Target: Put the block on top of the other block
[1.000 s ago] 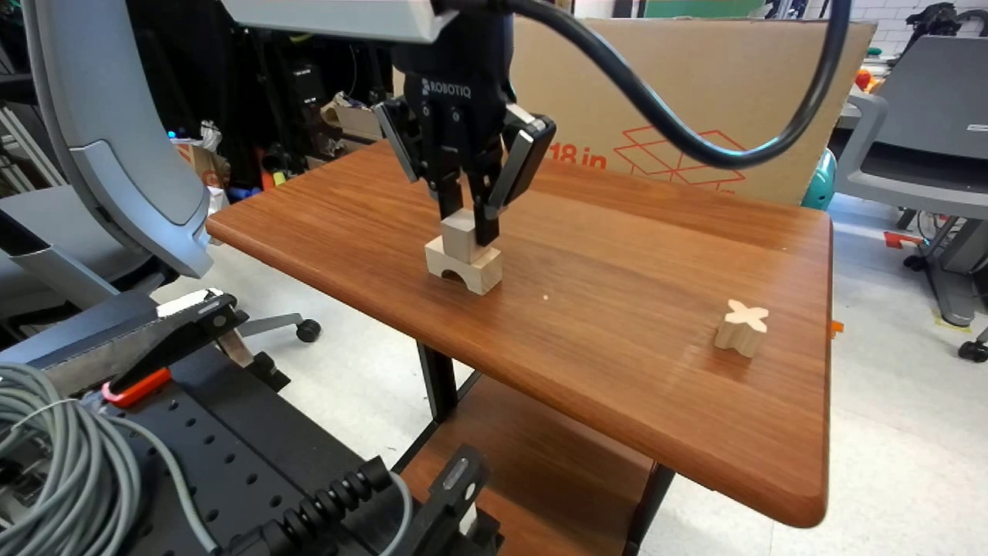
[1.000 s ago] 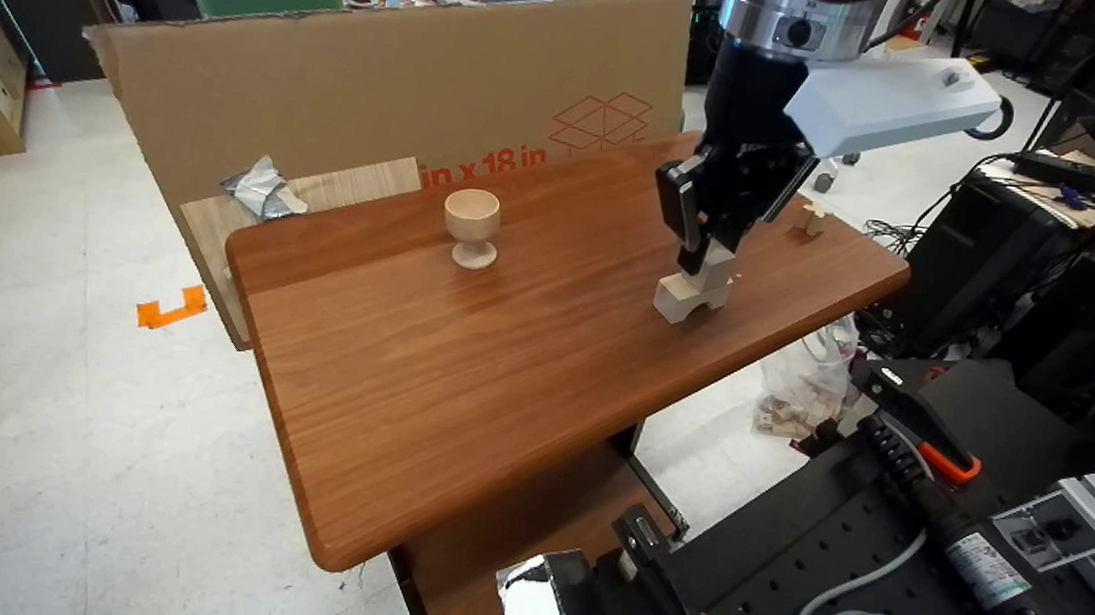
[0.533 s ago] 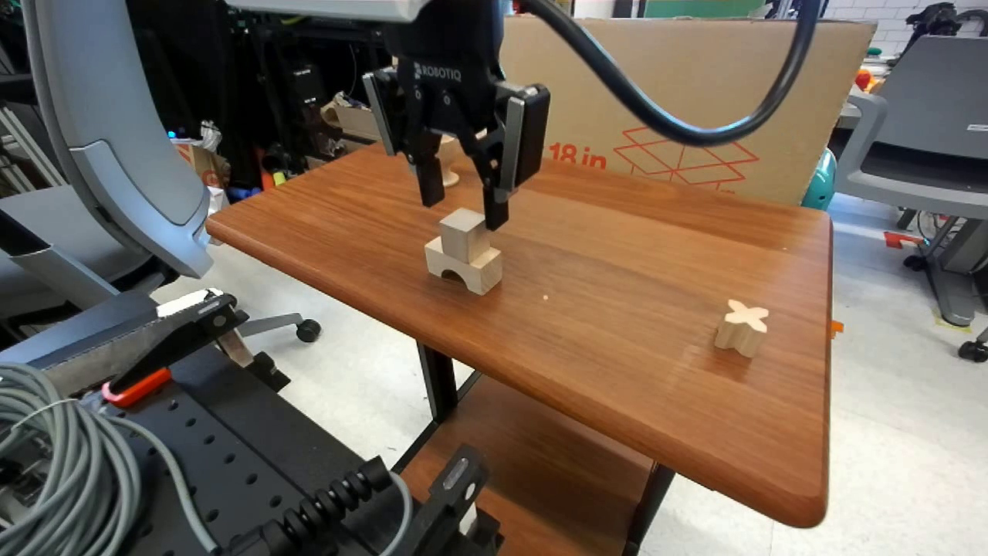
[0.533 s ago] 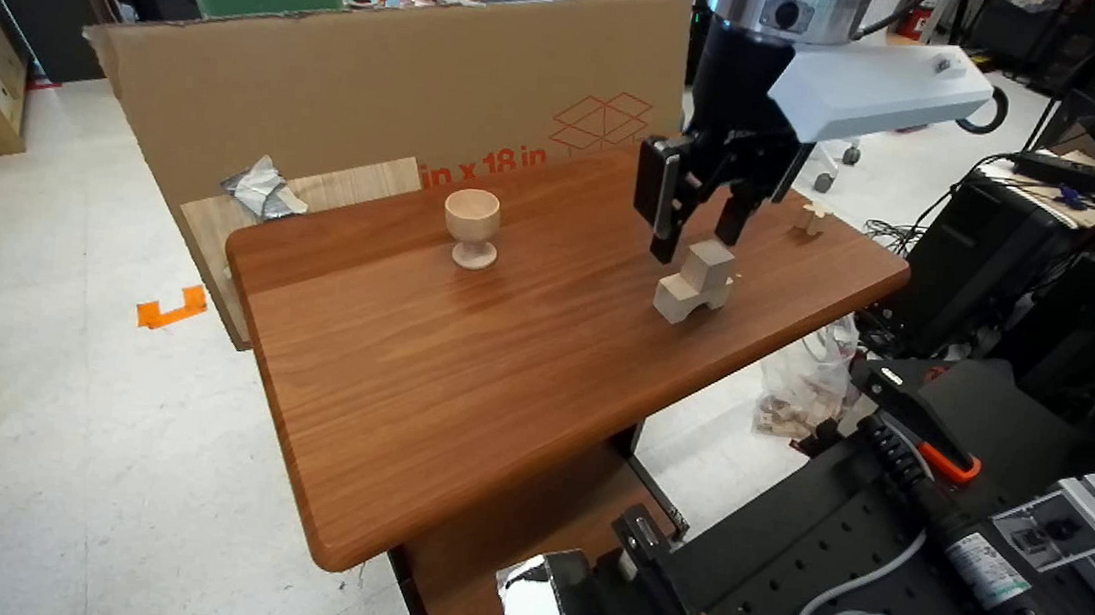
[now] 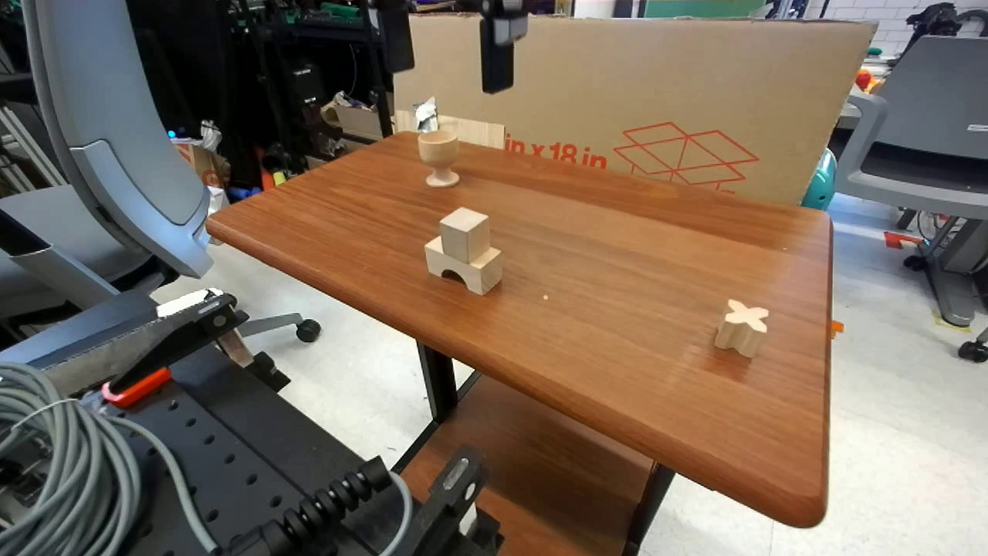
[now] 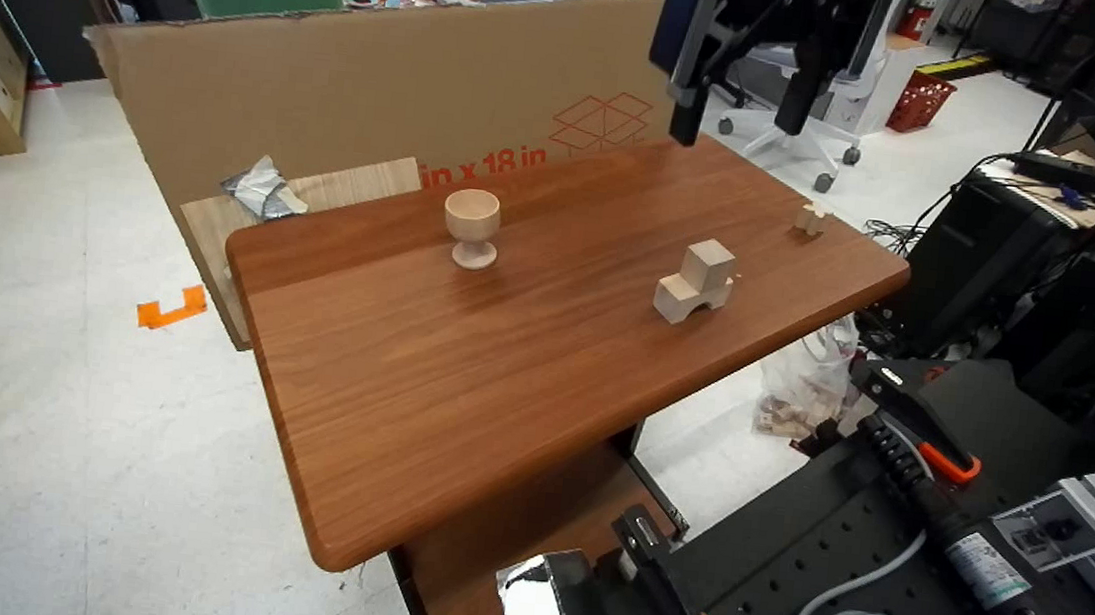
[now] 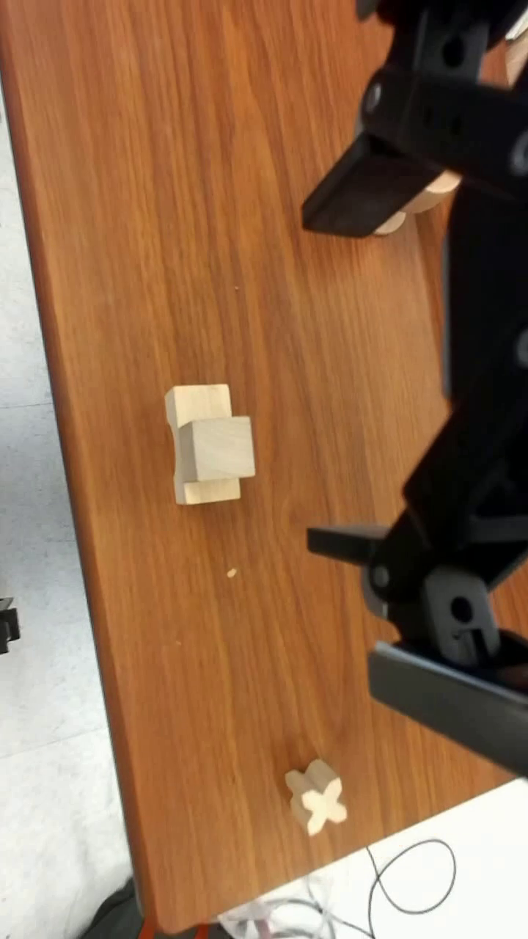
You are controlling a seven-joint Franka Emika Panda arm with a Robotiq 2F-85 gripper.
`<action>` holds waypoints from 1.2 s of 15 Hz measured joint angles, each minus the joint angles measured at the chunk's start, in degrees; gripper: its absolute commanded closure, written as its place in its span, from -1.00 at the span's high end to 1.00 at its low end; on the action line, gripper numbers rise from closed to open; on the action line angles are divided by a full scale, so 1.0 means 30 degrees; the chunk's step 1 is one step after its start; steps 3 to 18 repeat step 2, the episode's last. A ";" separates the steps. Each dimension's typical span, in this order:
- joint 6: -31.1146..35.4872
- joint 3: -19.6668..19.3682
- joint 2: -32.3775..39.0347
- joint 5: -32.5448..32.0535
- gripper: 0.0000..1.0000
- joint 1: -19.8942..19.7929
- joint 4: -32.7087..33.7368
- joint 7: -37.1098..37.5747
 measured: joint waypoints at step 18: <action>-0.0696 -0.0118 -0.0569 0.0000 1.00 -0.0049 0.0045 0.0054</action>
